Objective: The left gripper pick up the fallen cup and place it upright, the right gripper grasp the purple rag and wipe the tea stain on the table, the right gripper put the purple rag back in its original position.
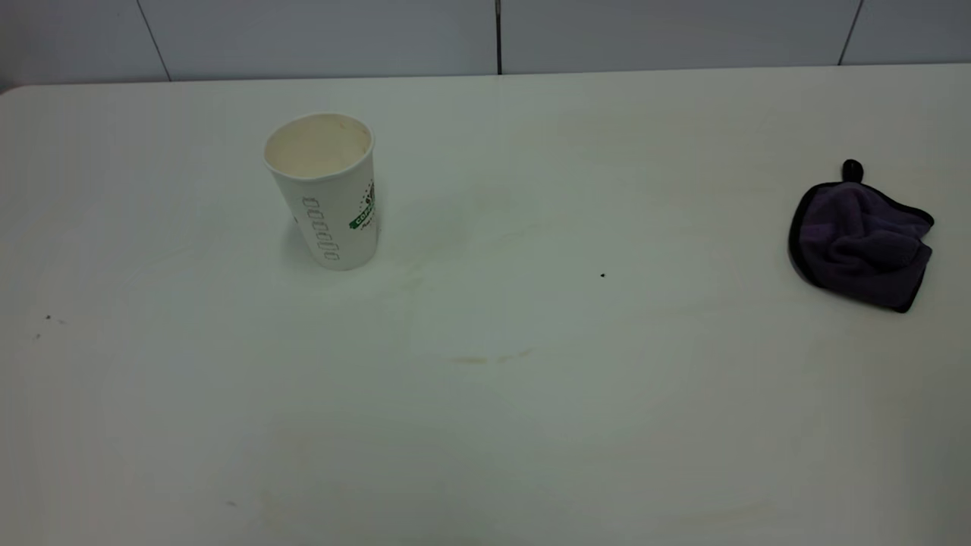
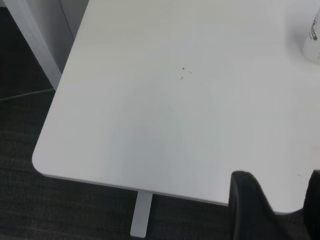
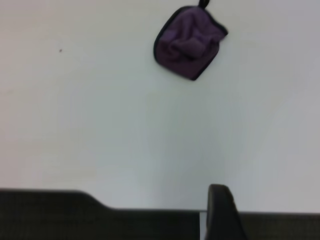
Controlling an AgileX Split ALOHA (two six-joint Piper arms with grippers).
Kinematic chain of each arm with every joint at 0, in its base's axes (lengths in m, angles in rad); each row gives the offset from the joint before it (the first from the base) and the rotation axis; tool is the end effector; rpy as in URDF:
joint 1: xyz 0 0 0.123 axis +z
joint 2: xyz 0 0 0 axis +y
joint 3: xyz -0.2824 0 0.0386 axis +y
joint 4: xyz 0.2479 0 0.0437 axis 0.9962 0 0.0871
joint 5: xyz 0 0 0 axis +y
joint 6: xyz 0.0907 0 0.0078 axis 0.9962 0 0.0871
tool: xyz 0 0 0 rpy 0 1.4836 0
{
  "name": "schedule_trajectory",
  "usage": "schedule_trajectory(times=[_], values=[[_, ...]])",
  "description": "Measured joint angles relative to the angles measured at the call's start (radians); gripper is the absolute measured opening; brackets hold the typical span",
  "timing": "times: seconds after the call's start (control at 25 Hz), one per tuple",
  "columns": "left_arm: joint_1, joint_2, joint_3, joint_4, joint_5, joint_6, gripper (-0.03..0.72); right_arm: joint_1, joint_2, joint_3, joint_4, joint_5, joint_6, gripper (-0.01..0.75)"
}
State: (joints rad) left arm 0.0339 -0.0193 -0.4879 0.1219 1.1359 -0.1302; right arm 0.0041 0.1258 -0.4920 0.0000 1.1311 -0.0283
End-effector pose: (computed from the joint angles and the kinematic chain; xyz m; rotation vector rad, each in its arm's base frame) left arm -0.0104 0.0097 0.2682 -0.1844 2.0990 0.0897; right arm 0.0113 0.0000 0.2691 -0.0364 2.2482 -0.0130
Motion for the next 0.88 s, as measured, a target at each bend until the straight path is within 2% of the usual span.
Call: schedule_trajectory(times=[0.24,0.88], values=[[0.0,0.0,0.0,0.0,0.0,0.0,0.313,-0.018,-0.141,0.013,0.0,0.0,0.0,0.451],[0.0,0.0,0.0,0.0,0.0,0.0,0.313,-0.027,-0.142,0.013,0.0,0.0,0.0,0.346]])
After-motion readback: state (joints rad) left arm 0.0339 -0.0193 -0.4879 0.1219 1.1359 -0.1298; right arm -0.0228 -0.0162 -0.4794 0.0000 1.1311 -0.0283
